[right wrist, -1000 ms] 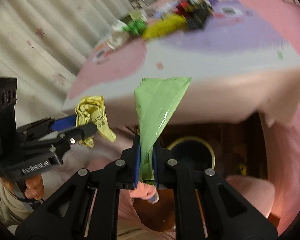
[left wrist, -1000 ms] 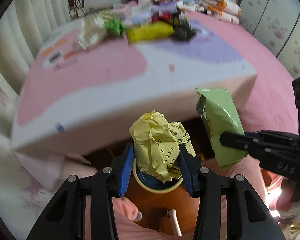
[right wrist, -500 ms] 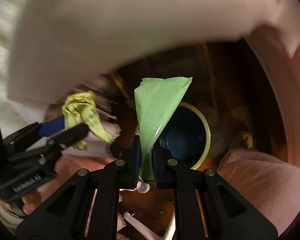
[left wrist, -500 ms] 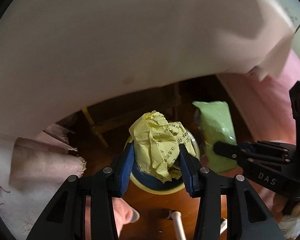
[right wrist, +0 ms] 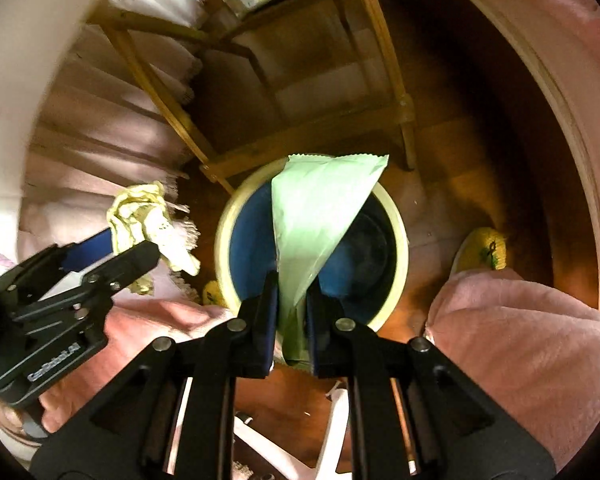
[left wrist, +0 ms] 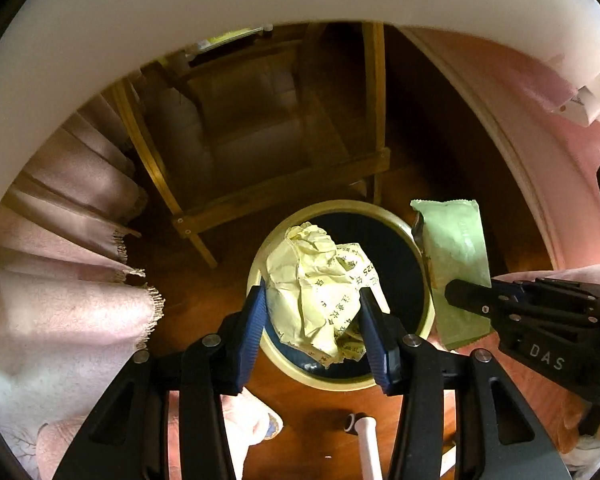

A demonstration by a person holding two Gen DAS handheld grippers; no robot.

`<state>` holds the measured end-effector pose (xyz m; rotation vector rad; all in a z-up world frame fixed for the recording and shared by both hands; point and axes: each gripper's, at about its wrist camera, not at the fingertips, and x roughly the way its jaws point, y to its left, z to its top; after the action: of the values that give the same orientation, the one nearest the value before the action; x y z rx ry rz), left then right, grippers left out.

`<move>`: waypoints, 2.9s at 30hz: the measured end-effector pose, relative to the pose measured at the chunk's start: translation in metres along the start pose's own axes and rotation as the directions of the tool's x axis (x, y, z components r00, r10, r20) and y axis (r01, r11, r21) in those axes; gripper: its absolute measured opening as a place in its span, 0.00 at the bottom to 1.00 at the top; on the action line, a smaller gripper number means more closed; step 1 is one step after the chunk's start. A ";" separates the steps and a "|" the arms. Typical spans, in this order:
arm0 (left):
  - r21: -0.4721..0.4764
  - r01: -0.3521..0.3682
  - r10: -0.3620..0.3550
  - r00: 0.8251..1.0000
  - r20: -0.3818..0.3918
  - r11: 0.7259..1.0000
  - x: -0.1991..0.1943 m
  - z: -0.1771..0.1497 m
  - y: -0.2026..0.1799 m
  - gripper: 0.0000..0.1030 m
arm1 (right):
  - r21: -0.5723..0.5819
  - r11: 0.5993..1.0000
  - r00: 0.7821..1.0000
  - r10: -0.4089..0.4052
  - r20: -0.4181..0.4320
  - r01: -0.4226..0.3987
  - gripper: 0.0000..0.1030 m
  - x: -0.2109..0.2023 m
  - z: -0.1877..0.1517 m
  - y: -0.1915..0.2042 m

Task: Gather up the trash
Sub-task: 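Open both tools to drop the yellow paper and green bag into the bin, then raise both tools back toward the table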

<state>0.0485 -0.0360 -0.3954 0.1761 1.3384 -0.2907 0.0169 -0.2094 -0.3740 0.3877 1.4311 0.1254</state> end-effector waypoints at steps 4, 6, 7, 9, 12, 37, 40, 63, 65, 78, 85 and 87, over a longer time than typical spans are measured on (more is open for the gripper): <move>-0.014 -0.005 0.005 1.000 -0.027 1.000 0.010 0.009 0.002 0.46 | -0.011 1.000 1.000 -0.014 0.001 0.014 0.11 0.010 0.002 0.001; -0.017 -0.009 0.008 0.999 -0.040 1.000 0.016 0.009 0.003 0.48 | -0.012 1.000 1.000 -0.017 -0.001 0.017 0.13 0.014 0.003 0.001; -0.017 -0.008 0.007 0.999 -0.044 1.000 0.021 0.010 0.006 0.49 | -0.013 1.000 1.000 -0.021 -0.005 0.021 0.14 0.015 0.004 0.001; -0.018 -0.004 0.003 0.999 -0.054 1.000 0.026 0.009 0.008 0.54 | -0.015 1.000 1.000 -0.021 -0.010 0.021 0.22 0.016 0.006 0.002; -0.024 0.008 -0.010 0.998 -0.063 1.000 0.031 0.010 0.007 0.73 | -0.019 1.000 1.000 -0.023 -0.003 0.023 0.44 0.019 0.008 0.001; 0.022 0.005 -0.009 0.985 0.175 1.000 -0.128 0.026 0.007 0.83 | -0.210 0.978 0.969 0.067 0.239 -0.016 0.48 -0.096 -0.003 0.050; 0.001 0.010 -0.010 0.974 0.228 1.000 -0.165 0.030 0.013 0.83 | -0.251 0.968 0.951 0.097 0.295 -0.020 0.48 -0.134 -0.004 0.064; -0.198 -0.012 0.097 0.898 0.430 0.980 -0.372 0.141 0.105 0.83 | -0.440 0.895 0.839 0.182 0.513 0.075 0.49 -0.361 0.099 0.194; -0.210 -0.026 0.118 0.891 0.438 0.977 -0.377 0.163 0.116 0.83 | -0.433 0.898 0.841 0.174 0.512 0.077 0.49 -0.364 0.124 0.203; -0.299 -0.036 0.151 0.918 0.368 0.954 -0.331 0.293 0.195 0.83 | -0.329 0.944 0.930 0.142 0.340 -0.024 0.49 -0.284 0.298 0.241; -0.327 0.001 0.119 0.931 0.345 0.945 -0.301 0.315 0.221 0.83 | -0.266 0.961 0.959 0.146 0.242 -0.079 0.49 -0.222 0.342 0.243; -0.330 0.017 0.102 0.934 0.341 0.944 -0.295 0.319 0.226 0.83 | -0.258 0.963 0.965 0.137 0.223 -0.077 0.49 -0.210 0.346 0.243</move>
<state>0.3551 0.1177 -0.0454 -0.1248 1.0025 -0.0523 0.3606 -0.1129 -0.0652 0.2649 1.1391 0.3322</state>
